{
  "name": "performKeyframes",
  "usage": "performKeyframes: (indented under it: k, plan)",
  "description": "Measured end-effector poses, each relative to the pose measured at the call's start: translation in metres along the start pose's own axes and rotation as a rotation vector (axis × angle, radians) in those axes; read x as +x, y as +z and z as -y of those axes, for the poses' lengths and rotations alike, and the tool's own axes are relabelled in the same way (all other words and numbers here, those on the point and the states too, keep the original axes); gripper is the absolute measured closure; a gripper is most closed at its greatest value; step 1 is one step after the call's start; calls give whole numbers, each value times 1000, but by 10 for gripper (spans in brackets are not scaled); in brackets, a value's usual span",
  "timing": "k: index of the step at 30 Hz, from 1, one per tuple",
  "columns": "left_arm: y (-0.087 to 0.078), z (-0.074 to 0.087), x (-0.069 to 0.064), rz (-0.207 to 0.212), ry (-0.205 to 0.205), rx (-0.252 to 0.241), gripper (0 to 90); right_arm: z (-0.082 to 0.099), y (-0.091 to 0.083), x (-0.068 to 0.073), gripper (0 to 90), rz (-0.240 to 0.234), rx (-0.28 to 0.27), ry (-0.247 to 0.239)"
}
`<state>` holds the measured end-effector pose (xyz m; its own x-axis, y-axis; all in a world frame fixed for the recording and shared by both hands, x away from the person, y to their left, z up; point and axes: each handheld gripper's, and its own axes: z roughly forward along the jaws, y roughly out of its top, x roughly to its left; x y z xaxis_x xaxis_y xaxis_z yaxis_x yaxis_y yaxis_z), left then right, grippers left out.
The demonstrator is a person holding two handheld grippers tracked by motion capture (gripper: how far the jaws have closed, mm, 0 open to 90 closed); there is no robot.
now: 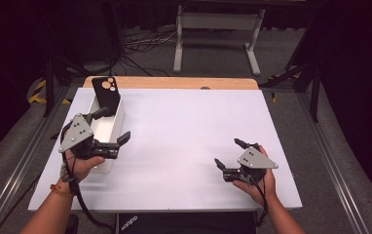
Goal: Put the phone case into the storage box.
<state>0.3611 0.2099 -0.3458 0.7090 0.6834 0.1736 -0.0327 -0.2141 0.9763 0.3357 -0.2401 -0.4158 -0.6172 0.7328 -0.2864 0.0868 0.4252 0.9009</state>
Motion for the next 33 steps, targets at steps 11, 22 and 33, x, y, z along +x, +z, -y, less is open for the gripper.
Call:
performKeyframes:
  k: [11,22,33]
  plan:
    - [6,5,-16,38,19,0,30,1,0,0,105,2,11,-12]
    - [11,8,-29,61,26,-10,31,1,-2,0,105,3,7,-12]
    - [17,18,-34,81,51,16,32,0,-3,2,103,0,0,-23]
